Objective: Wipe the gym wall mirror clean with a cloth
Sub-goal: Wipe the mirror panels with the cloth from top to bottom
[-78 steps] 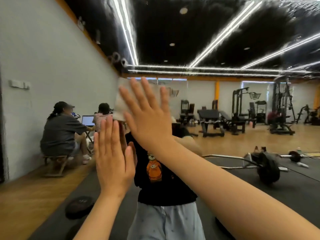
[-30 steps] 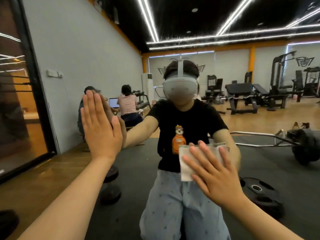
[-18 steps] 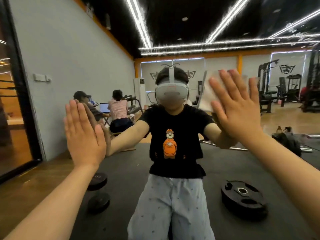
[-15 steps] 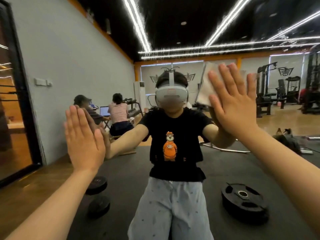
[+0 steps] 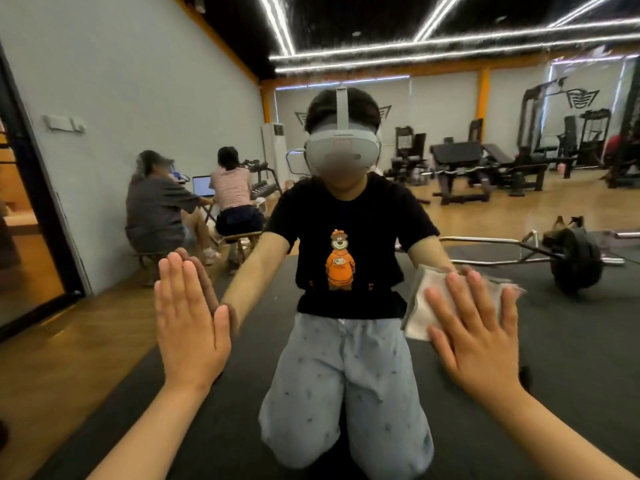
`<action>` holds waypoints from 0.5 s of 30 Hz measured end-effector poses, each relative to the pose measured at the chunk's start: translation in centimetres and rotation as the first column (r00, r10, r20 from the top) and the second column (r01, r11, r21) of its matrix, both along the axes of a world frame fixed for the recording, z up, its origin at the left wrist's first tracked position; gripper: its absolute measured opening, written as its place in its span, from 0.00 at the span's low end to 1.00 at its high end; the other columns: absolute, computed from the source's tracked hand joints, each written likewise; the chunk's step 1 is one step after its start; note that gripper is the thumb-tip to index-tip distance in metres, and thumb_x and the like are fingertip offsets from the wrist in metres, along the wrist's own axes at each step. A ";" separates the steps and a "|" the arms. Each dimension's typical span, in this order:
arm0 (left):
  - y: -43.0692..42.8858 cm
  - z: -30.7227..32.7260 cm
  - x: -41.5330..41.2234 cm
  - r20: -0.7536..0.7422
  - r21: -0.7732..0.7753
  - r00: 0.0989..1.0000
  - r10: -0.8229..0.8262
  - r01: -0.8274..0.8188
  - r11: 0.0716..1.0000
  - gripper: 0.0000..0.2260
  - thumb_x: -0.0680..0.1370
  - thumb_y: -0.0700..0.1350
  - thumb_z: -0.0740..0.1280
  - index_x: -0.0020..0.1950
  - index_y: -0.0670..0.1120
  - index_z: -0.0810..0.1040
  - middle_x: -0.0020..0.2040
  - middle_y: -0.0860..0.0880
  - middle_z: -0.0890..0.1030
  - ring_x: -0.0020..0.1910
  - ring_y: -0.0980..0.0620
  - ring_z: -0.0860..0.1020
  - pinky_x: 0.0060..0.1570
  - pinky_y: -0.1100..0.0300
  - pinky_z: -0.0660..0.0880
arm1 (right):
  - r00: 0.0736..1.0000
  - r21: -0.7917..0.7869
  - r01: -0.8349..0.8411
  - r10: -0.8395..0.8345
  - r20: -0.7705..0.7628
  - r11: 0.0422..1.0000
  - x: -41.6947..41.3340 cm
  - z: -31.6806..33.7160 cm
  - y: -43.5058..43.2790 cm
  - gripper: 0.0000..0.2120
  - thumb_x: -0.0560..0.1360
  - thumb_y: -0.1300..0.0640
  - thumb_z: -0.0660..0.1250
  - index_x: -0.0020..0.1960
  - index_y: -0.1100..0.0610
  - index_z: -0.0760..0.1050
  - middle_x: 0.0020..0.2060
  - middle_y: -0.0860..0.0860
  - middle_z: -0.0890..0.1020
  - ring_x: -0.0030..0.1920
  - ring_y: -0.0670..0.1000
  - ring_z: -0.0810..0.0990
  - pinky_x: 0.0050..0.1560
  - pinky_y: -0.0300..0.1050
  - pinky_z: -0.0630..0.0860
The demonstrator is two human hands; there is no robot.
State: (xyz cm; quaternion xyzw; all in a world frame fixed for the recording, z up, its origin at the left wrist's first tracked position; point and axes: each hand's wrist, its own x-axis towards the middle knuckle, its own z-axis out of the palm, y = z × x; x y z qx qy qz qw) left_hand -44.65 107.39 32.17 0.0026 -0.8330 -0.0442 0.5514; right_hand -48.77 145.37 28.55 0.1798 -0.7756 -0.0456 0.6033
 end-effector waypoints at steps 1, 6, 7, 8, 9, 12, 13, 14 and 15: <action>-0.1 -0.1 -0.3 -0.012 0.000 1.000 0.002 -0.002 1.000 0.32 0.81 0.49 0.49 0.79 0.37 0.40 0.81 0.39 0.44 0.80 0.41 0.44 0.78 0.48 0.42 | 1.000 -0.011 -0.001 0.001 0.005 1.000 0.0 -0.1 -0.1 0.27 0.84 0.45 0.45 0.81 0.47 0.47 0.81 0.50 0.47 0.80 0.54 0.45 0.77 0.61 0.41; -0.1 -0.2 -0.7 -0.062 0.002 0.998 -0.025 0.026 1.000 0.30 0.82 0.49 0.48 0.79 0.34 0.44 0.80 0.36 0.47 0.80 0.41 0.45 0.78 0.46 0.43 | 0.997 -0.234 -0.046 0.059 0.049 0.971 0.6 0.2 -3.5 0.27 0.84 0.46 0.45 0.81 0.48 0.45 0.81 0.49 0.44 0.80 0.54 0.43 0.77 0.62 0.39; -0.1 -0.2 -0.8 -0.066 -0.002 0.997 -0.027 0.027 1.000 0.30 0.82 0.49 0.47 0.79 0.33 0.45 0.80 0.35 0.48 0.80 0.41 0.44 0.78 0.46 0.44 | 0.996 -0.278 -0.052 0.070 0.056 0.959 0.7 0.5 -4.9 0.27 0.84 0.46 0.45 0.81 0.48 0.45 0.81 0.49 0.43 0.80 0.54 0.42 0.76 0.62 0.38; -0.1 -0.2 -0.7 -0.066 -0.007 0.997 -0.026 0.025 1.000 0.30 0.82 0.49 0.47 0.79 0.33 0.46 0.80 0.34 0.49 0.80 0.42 0.44 0.78 0.46 0.44 | 0.996 -0.291 -0.055 0.075 0.057 0.955 0.8 0.8 -6.3 0.27 0.84 0.47 0.46 0.81 0.48 0.44 0.81 0.49 0.42 0.80 0.54 0.41 0.76 0.63 0.38; -0.2 -0.2 -0.7 -0.065 -0.013 0.998 -0.025 0.024 1.000 0.30 0.82 0.49 0.47 0.79 0.32 0.47 0.79 0.34 0.49 0.80 0.42 0.44 0.78 0.46 0.44 | 0.996 -0.271 -0.059 0.076 0.055 0.961 0.8 1.2 -7.8 0.27 0.84 0.47 0.46 0.81 0.49 0.45 0.81 0.50 0.42 0.80 0.54 0.42 0.76 0.63 0.38; -0.4 -0.2 -0.7 -0.045 -0.024 0.999 -0.018 0.017 1.000 0.30 0.83 0.51 0.47 0.79 0.35 0.44 0.80 0.36 0.47 0.80 0.41 0.44 0.78 0.44 0.46 | 0.994 -0.104 -0.095 0.101 0.048 0.990 0.8 2.6 -12.6 0.28 0.83 0.47 0.49 0.81 0.49 0.47 0.81 0.52 0.47 0.80 0.56 0.48 0.76 0.65 0.43; -0.5 -0.1 -0.6 -0.037 -0.030 0.999 -0.027 0.026 0.999 0.30 0.83 0.51 0.46 0.80 0.36 0.42 0.80 0.37 0.46 0.80 0.41 0.44 0.78 0.43 0.46 | 0.992 -0.059 -0.110 0.113 0.052 0.992 0.9 3.1 -14.2 0.28 0.83 0.47 0.50 0.81 0.49 0.48 0.80 0.52 0.50 0.80 0.57 0.50 0.76 0.66 0.44; -0.5 0.0 -0.4 -0.031 -0.034 0.998 -0.053 0.052 0.998 0.30 0.84 0.52 0.46 0.80 0.37 0.42 0.80 0.37 0.46 0.80 0.40 0.45 0.78 0.43 0.46 | 0.991 -0.026 -0.119 0.121 0.055 0.993 1.1 3.6 -15.8 0.28 0.83 0.47 0.50 0.81 0.49 0.50 0.80 0.52 0.51 0.80 0.57 0.51 0.76 0.65 0.45; -0.6 0.1 -0.1 -0.025 -0.037 0.995 -0.096 0.095 0.995 0.30 0.84 0.52 0.47 0.80 0.38 0.42 0.80 0.37 0.46 0.80 0.41 0.45 0.78 0.44 0.46 | 0.991 -0.002 -0.122 0.122 0.057 0.993 1.3 4.0 -17.2 0.27 0.84 0.47 0.50 0.81 0.49 0.51 0.80 0.52 0.51 0.80 0.57 0.51 0.76 0.65 0.45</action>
